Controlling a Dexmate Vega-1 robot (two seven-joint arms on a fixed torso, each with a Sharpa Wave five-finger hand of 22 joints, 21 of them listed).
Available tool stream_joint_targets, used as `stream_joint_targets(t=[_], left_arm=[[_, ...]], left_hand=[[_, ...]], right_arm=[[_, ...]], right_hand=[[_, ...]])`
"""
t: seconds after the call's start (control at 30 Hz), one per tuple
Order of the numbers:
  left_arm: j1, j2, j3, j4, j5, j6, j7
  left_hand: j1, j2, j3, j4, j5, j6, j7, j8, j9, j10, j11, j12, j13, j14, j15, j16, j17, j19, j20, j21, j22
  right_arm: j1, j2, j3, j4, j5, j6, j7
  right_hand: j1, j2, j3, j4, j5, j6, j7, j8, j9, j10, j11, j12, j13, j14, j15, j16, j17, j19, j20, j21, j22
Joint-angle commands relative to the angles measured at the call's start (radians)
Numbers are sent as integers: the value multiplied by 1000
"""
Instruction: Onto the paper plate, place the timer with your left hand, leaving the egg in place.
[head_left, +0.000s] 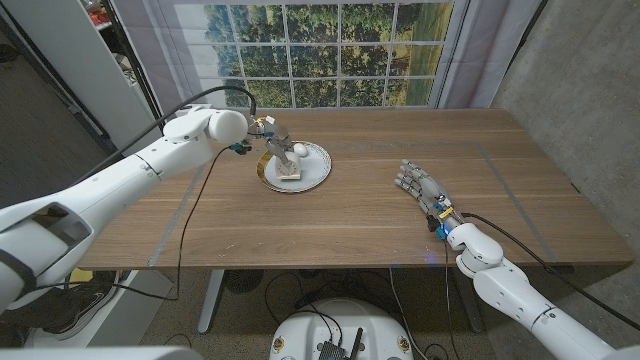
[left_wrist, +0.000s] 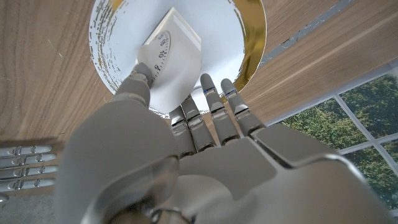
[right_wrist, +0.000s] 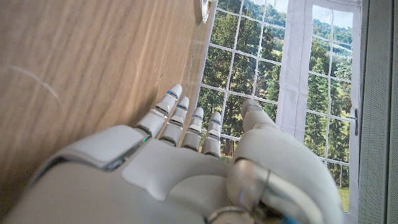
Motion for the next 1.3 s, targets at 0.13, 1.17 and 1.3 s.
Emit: stream_joint_targets(t=[0.13,1.17,1.3], left_arm=[[-7,-17,26,42,27,8,25],[28,23,-12,-19,2,53,32],[34,30,-19,-28,-3,61,34]], left_hand=[[19,26,33,37,-3,-15,-6,-13,16,-17,0,-11,94,-14,-143,-7,7,-3,1,10,3],[-67,-43,-38,65,-28,-243,-45,-136,-21,-253,100,-170,3,-192,-58,-83,7,-41,20,-4,2],[-74,-51,-47,65,-30,-267,-43,-141,-25,-283,112,-182,-7,-218,-43,-93,1,-52,27,-10,1]], right_arm=[[0,-3,-1,-11,-5,-8,-7],[57,0,-12,18,-6,-12,35],[61,3,-12,24,-5,-8,38]], right_hand=[[4,9,-2,-2,4,5,-1,5,1,11,4,6,5,3,-89,5,3,9,-1,-5,6],[3,8,-3,-1,5,3,-2,4,1,11,4,6,5,4,-85,6,3,12,5,-15,6],[2,8,-4,-1,5,3,-2,4,1,11,6,6,5,4,-86,6,3,13,6,-16,7]])
